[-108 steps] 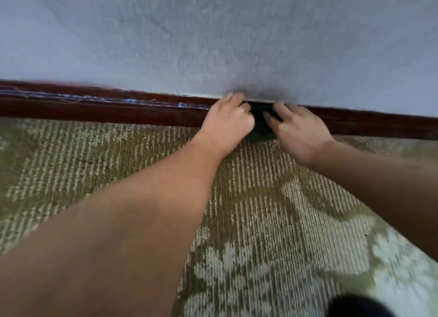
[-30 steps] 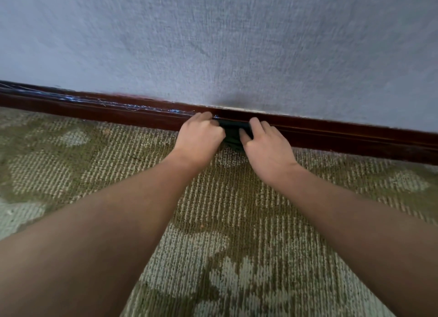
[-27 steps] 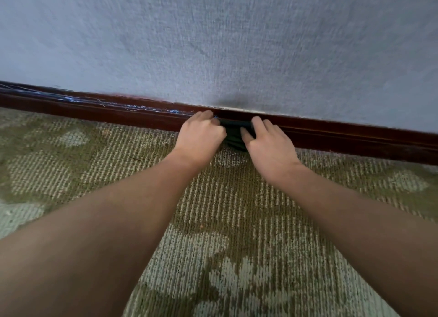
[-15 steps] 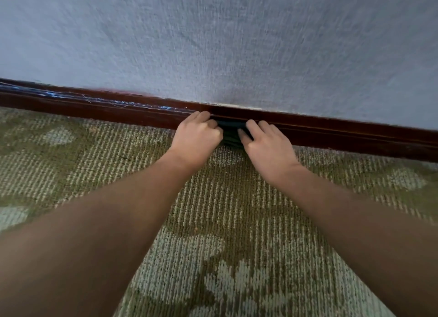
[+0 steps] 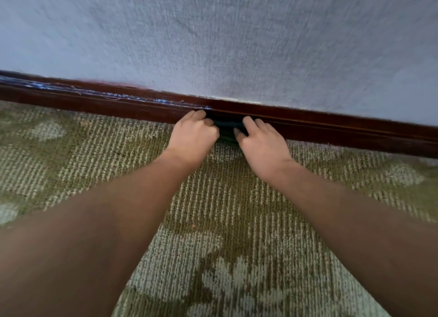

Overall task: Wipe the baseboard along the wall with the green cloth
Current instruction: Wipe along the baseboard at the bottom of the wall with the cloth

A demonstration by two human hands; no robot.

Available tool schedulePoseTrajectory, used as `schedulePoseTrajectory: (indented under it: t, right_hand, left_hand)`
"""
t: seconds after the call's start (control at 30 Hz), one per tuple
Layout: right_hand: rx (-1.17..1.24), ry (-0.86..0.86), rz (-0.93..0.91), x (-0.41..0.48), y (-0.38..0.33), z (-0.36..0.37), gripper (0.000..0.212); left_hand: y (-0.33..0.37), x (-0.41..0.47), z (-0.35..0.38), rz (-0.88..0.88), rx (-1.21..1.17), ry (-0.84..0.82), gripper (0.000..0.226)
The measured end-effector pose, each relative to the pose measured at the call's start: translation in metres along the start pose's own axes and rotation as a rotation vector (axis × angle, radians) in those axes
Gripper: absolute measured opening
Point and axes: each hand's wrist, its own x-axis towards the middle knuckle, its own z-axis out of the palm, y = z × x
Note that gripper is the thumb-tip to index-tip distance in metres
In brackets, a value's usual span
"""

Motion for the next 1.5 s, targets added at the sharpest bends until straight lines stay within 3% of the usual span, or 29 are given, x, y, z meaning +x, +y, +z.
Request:
schedulePoseTrajectory:
  t: [0.13,0.23,0.47,0.73,0.93,1.2,1.37,1.5]
  right_hand:
    - [0.006,0.05,0.011,-0.004,0.002,-0.011,0.05]
    - [0.009,0.088,0.014,-0.006,0.002,-0.02,0.046]
    - [0.018,0.243,0.023,0.002,-0.003,-0.044,0.04]
    - [0.059,0.257,0.039,0.005,-0.005,-0.045,0.036]
    - [0.081,0.139,0.038,0.009,-0.01,-0.036,0.044]
    - [0.198,0.062,0.105,0.012,-0.016,-0.045,0.033]
    - [0.223,0.022,0.018,0.002,-0.025,-0.041,0.037]
    - [0.222,0.082,0.019,0.008,-0.027,-0.044,0.049]
  left_hand:
    - [-0.004,-0.003,-0.013,-0.002,0.024,0.0,0.024]
    - [-0.006,-0.006,-0.031,0.026,0.036,0.144,0.015]
    - [-0.023,-0.014,-0.053,0.018,0.088,0.251,0.011]
    - [-0.023,-0.012,-0.057,0.172,0.176,0.145,0.014]
    - [-0.024,-0.012,-0.038,0.028,0.05,0.154,0.011]
    - [-0.024,-0.001,-0.048,-0.078,0.102,-0.048,0.025]
    - [-0.024,-0.027,-0.04,-0.008,0.114,-0.086,0.022]
    - [-0.035,-0.031,-0.042,-0.013,0.125,-0.009,0.022]
